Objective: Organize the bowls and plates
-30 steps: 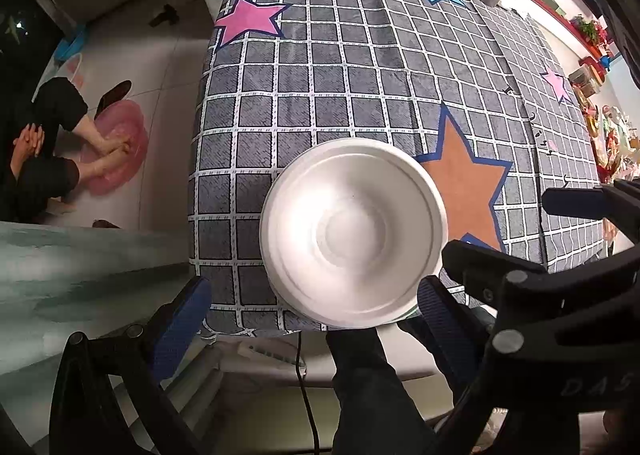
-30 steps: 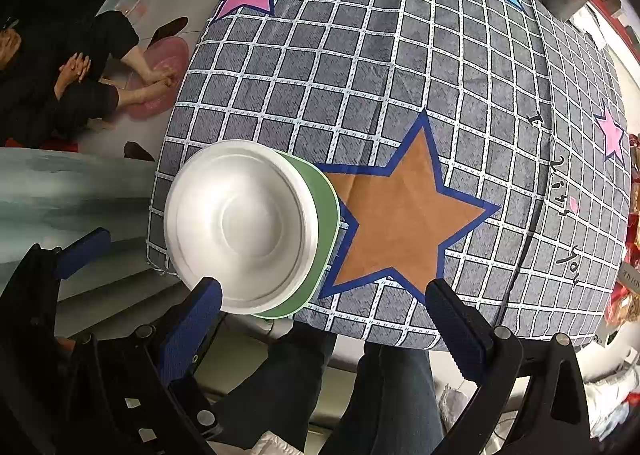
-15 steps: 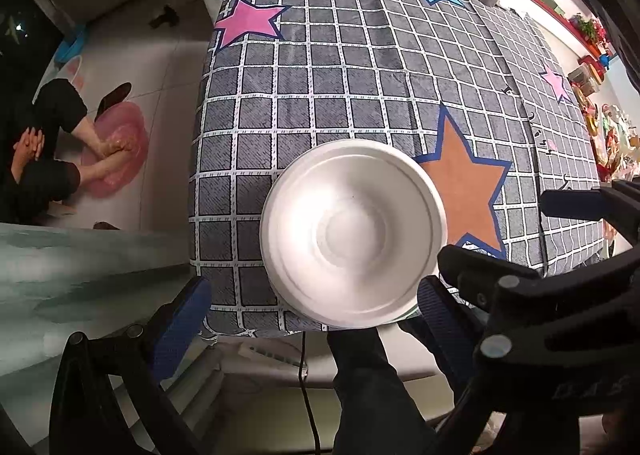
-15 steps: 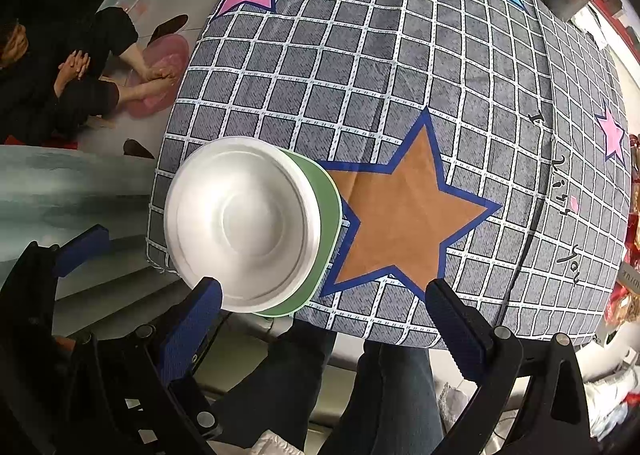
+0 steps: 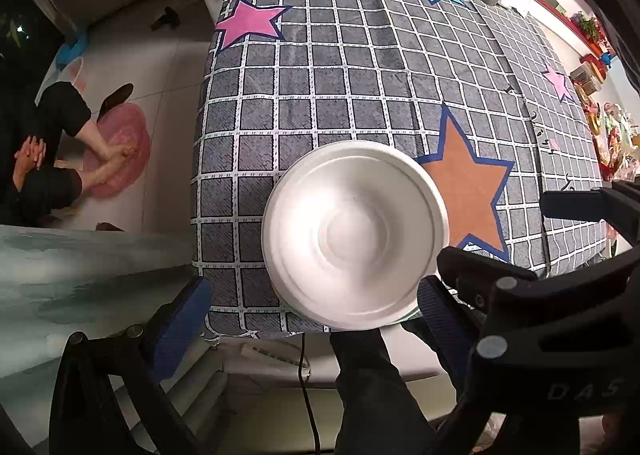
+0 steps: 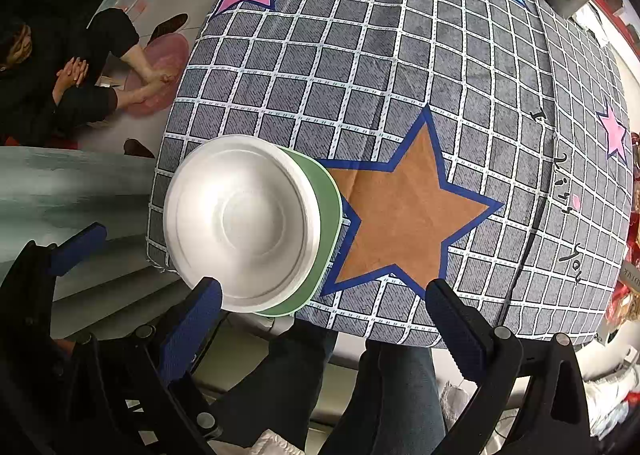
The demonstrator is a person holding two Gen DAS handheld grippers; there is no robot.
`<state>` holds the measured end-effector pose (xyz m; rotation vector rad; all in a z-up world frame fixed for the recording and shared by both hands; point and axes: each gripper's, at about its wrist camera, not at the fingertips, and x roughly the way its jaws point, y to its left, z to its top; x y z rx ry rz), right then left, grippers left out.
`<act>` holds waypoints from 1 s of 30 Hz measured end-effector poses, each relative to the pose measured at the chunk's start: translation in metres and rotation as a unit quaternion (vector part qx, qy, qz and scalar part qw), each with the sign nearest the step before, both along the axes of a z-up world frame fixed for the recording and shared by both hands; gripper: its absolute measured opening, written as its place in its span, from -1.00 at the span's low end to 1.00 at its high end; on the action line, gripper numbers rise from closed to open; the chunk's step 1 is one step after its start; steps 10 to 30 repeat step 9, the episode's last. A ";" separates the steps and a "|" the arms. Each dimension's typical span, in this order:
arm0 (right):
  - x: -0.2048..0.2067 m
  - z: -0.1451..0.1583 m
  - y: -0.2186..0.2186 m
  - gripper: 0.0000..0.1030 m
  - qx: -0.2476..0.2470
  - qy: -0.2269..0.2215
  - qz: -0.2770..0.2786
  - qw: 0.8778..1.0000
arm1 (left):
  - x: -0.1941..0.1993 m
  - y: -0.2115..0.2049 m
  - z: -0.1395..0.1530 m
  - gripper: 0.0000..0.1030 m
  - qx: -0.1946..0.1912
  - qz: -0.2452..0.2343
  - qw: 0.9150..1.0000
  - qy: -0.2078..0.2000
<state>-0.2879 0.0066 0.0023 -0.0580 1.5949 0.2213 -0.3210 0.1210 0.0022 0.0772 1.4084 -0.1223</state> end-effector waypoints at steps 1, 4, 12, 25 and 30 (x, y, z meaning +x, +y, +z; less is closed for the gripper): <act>0.000 0.000 0.000 0.99 0.000 0.000 0.002 1.000 | 0.001 0.000 -0.001 0.99 0.000 0.002 1.000 0.002; 0.001 -0.001 0.000 0.99 0.001 0.001 0.009 1.000 | 0.002 0.000 -0.003 0.99 0.005 0.013 1.000 0.006; 0.008 -0.003 -0.011 0.99 0.014 0.004 0.004 1.000 | 0.005 -0.002 0.004 0.99 -0.003 0.033 0.999 -0.023; 0.008 -0.003 -0.011 0.99 0.014 0.004 0.004 1.000 | 0.005 -0.002 0.004 0.99 -0.003 0.033 0.999 -0.023; 0.008 -0.003 -0.011 0.99 0.014 0.004 0.004 1.000 | 0.005 -0.002 0.004 0.99 -0.003 0.033 0.999 -0.023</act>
